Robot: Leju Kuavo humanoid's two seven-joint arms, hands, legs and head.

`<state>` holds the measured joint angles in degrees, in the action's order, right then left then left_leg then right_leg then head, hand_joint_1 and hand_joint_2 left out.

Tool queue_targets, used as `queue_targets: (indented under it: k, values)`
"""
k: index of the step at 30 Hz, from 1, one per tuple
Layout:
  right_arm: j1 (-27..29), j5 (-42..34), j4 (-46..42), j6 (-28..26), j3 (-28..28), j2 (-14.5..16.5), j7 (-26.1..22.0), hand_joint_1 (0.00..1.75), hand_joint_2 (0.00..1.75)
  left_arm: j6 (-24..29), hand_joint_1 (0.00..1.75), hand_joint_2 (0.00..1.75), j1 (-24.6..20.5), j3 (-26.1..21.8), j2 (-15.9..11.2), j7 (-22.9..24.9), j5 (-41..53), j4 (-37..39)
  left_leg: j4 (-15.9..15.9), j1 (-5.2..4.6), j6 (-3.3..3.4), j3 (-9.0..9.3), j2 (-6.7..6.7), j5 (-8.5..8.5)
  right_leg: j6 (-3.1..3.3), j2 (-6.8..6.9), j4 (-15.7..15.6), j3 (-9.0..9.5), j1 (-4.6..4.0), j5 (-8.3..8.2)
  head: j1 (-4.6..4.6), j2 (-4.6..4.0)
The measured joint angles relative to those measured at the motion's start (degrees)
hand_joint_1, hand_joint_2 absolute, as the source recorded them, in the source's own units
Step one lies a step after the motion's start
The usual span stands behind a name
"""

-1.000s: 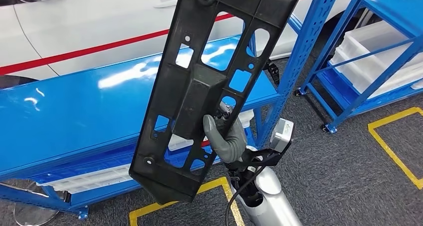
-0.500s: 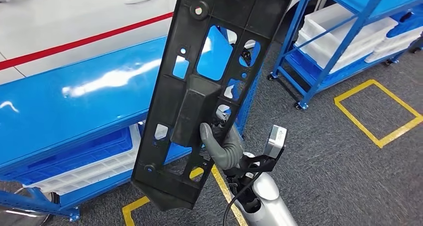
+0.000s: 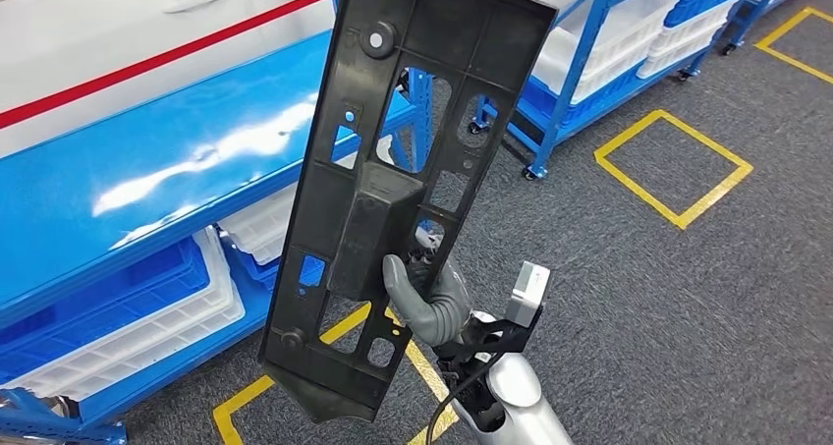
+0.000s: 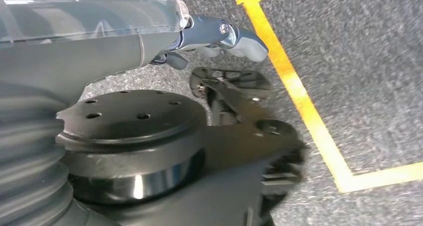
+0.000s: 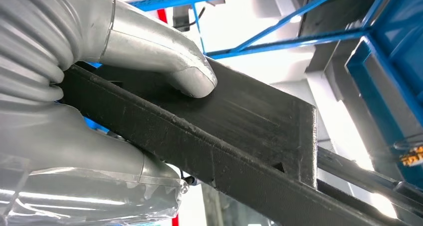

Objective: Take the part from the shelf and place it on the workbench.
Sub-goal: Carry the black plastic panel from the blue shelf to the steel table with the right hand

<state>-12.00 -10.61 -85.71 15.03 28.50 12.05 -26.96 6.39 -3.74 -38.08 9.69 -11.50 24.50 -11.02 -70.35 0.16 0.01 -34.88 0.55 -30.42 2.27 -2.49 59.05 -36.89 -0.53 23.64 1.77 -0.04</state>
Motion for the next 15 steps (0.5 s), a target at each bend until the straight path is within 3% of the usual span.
queue_targets:
  k: [1, 3, 5, 6, 7, 8, 9, 11, 12, 13, 14, 15]
  values:
    - [0.1, 0.2, 0.0, -0.2, 0.0, 0.0, -0.2, 1.75, 1.75, -0.1, 0.00, 1.75, -0.1, 0.1, -0.1, 0.0, 0.2, 0.0, 4.3, -0.35, 0.69, 3.09, 1.05, 0.67, -0.11, -0.60, 0.0, -0.72, -0.06, -0.69, -0.01, 0.00]
    - [0.2, 0.5, -0.2, -0.6, 0.0, 0.1, -0.3, 1.75, 1.75, -0.4, 0.00, 1.75, -0.2, 0.2, -0.3, 0.0, 0.4, 0.0, 11.7, -0.81, 1.27, 7.91, 2.81, 0.17, -0.52, -1.59, -0.1, -1.50, 0.07, -2.07, -0.03, 0.00]
    - [0.2, 0.8, -0.3, -0.8, 0.0, 0.1, -0.3, 1.75, 1.75, -0.6, 0.00, 1.75, -0.3, 0.3, -0.4, 0.1, 0.6, 0.0, 14.3, -1.02, 1.28, 9.00, 2.62, 0.11, -1.21, -2.56, -0.7, -1.76, 0.29, -3.50, -0.01, 0.00]
    - [0.3, 0.9, -0.4, -1.0, 0.0, 0.1, -0.3, 1.75, 1.75, -0.7, 0.00, 1.75, -0.4, 0.4, -0.4, 0.2, 0.7, 0.0, 14.6, -0.98, 1.45, 8.69, 2.03, 0.91, -1.46, -2.59, -0.9, -1.96, 0.33, -3.77, -0.01, 0.00]
    - [0.4, 1.0, -0.5, -1.2, 0.0, 0.1, -0.2, 1.75, 1.75, -0.7, 0.00, 1.75, -0.5, 0.5, -0.4, 0.3, 0.8, 0.0, 15.1, -0.89, 1.73, 8.30, 1.37, 1.70, -1.68, -1.97, -0.5, -2.37, 0.30, -2.97, -0.03, 0.00]
    - [0.5, 1.2, -0.6, -1.4, 0.0, 0.1, -0.2, 1.75, 1.75, -0.7, 0.00, 1.75, -0.6, 0.6, -0.4, 0.4, 0.9, 0.0, 15.4, -0.77, 2.00, 7.70, 0.61, 2.60, -1.87, -0.96, 0.8, -2.97, 0.28, -0.99, -0.08, 0.00]
    - [0.6, 1.4, -0.7, -1.7, 0.0, 0.0, -0.2, 1.75, 1.75, -0.8, 0.00, 1.75, -0.6, 0.6, -0.4, 0.4, 1.0, 0.0, 15.7, -0.65, 2.19, 6.97, -0.13, 3.42, -2.06, 0.32, 3.2, -3.70, 0.39, 2.08, -0.11, 0.00]
    - [0.7, 1.8, -0.8, -1.9, 0.0, 0.0, -0.2, 1.75, 1.75, -0.8, 0.00, 1.75, -0.5, 0.7, -0.4, 0.6, 1.2, 0.0, 15.6, -0.65, 2.25, 5.21, -1.60, 4.76, -2.78, 1.68, 10.2, -5.11, 0.85, 7.48, -0.16, 0.00]
    - [0.8, 2.0, -0.8, -2.1, 0.0, 0.0, -0.2, 1.75, 1.75, -0.8, 0.00, 1.75, -0.5, 0.7, -0.4, 0.7, 1.2, 0.0, 15.5, -0.61, 2.11, 4.21, -2.43, 5.40, -3.21, 1.89, 13.4, -5.41, 1.18, 8.05, -0.18, 0.00]
    - [1.0, 2.2, -0.9, -2.3, 0.0, -0.1, -0.2, 1.75, 1.75, -0.9, 0.00, 1.75, -0.4, 0.8, -0.4, 0.7, 1.3, 0.0, 15.2, -0.54, 1.94, 3.13, -3.24, 6.00, -3.65, 2.06, 15.4, -5.11, 1.53, 7.03, -0.16, 0.00]
    - [1.2, 2.4, -1.0, -2.5, 0.0, -0.1, -0.2, 1.75, 1.75, -0.9, 0.00, 1.75, -0.4, 1.0, -0.4, 0.8, 1.5, 0.0, 14.8, -0.42, 1.69, 1.97, -4.02, 6.55, -4.08, 2.31, 15.8, -4.04, 1.88, 5.11, -0.16, 0.00]
    - [1.4, 2.7, -1.1, -2.8, 0.0, -0.1, -0.2, 1.75, 1.75, -0.9, 0.00, 1.75, -0.5, 1.1, -0.4, 0.9, 1.6, 0.0, 14.3, -0.29, 1.39, 0.81, -4.69, 7.02, -4.49, 2.86, 14.2, -2.02, 2.17, 3.32, -0.15, 0.00]
